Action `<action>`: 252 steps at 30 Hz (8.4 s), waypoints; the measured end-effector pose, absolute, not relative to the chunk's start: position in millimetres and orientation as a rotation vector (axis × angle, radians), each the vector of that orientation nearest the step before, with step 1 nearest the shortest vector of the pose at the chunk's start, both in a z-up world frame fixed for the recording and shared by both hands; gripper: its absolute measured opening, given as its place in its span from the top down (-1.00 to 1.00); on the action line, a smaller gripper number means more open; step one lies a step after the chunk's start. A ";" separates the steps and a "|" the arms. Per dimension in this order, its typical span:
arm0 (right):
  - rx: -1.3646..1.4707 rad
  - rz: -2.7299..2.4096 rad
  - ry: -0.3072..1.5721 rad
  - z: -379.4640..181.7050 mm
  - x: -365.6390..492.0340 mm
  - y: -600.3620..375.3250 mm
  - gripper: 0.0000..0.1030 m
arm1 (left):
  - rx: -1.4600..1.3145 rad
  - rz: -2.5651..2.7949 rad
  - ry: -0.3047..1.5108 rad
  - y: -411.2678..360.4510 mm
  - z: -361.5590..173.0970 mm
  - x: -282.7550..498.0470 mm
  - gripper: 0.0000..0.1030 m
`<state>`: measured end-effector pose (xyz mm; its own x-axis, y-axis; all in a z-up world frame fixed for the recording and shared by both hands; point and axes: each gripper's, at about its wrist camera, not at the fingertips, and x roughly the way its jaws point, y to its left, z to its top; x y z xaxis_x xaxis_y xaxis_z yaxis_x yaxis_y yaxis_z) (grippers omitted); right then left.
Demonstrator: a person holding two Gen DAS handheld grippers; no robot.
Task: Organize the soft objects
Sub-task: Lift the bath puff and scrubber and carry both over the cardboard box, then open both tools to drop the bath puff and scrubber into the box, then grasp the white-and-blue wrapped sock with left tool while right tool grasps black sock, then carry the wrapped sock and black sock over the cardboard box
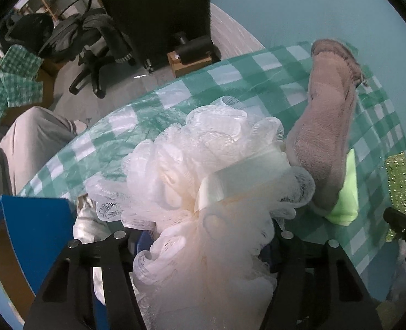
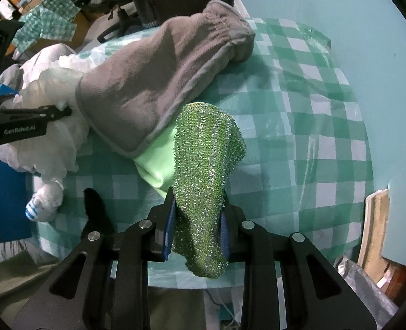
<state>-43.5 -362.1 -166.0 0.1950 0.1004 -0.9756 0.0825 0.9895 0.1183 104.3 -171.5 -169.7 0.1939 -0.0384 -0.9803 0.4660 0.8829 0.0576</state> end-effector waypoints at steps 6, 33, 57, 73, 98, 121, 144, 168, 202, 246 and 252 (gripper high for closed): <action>0.142 0.034 1.347 -148.4 -47.8 -362.1 0.49 | 0.329 -0.371 1.299 -162.1 -145.4 95.0 -0.20; 0.059 0.185 1.244 -74.4 -23.8 -323.0 0.50 | 0.132 -0.359 1.152 -117.2 -51.3 61.8 -0.17; -0.113 0.448 1.180 -41.4 13.1 -226.1 0.50 | -0.034 -0.168 1.085 -14.8 -17.3 25.0 -0.11; -0.235 0.666 1.169 -51.9 27.9 -117.7 0.50 | -0.129 0.013 1.054 59.8 -2.6 3.3 -0.07; -0.341 0.836 1.264 -95.9 26.6 14.8 0.49 | -0.192 0.171 1.175 155.0 -66.1 -6.9 -0.08; -0.300 0.748 1.238 -80.7 35.9 9.5 -0.45 | -0.138 0.205 1.191 162.9 -63.8 -10.2 -0.58; -0.195 0.560 1.232 -56.8 35.7 -109.4 -0.48 | -0.093 0.037 1.174 80.6 -46.6 -7.3 -0.58; -0.075 0.359 1.348 -99.7 -10.9 -231.4 -0.48 | 0.128 -0.219 1.245 -38.1 -76.8 -17.6 -0.58; -0.104 0.314 1.513 -223.0 -65.1 -238.7 -0.48 | 0.332 -0.439 1.413 -79.2 -179.7 -16.7 -0.59; -0.178 0.358 1.419 -176.3 -23.6 -271.2 0.17 | 0.355 -0.434 1.345 -94.2 -174.2 -17.4 0.19; -0.192 0.379 1.391 -159.6 -16.6 -266.3 0.17 | 0.323 -0.416 1.300 -88.4 -145.8 -20.5 0.19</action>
<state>-16.6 -266.3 -159.6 0.1314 0.1473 -0.9803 -0.3704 0.9246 0.0893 -20.5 -88.4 -145.8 0.2114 -0.1148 -0.9706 0.4705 0.8824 -0.0019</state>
